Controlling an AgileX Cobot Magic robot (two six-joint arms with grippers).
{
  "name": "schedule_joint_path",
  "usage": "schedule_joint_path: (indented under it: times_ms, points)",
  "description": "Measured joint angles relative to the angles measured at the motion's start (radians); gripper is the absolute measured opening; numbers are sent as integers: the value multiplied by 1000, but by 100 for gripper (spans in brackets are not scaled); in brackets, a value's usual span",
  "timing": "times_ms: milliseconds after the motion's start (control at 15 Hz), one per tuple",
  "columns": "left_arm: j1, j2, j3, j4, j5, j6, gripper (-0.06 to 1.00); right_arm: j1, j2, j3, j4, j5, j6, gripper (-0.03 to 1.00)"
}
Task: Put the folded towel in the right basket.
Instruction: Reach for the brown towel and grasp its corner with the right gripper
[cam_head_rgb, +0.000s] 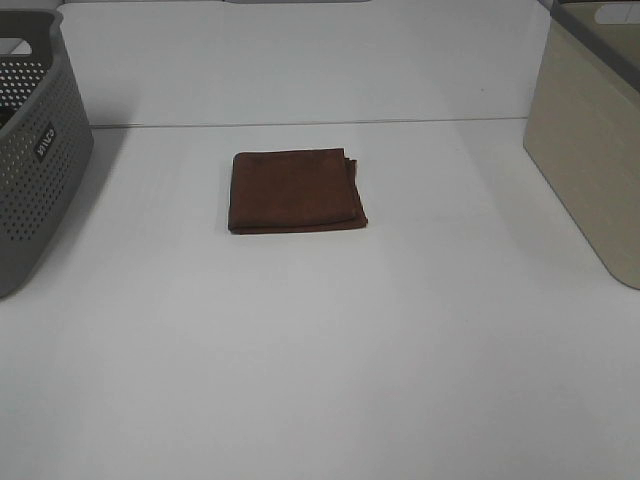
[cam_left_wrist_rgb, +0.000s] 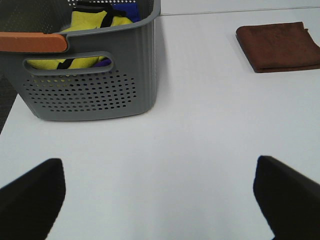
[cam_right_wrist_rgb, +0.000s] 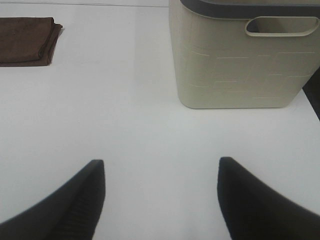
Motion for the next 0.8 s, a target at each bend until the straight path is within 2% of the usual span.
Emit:
schedule_joint_path:
  times_ms: [800]
  points:
    - [0,0,0,0,0,0,97,0,0,0,0,0,0,62]
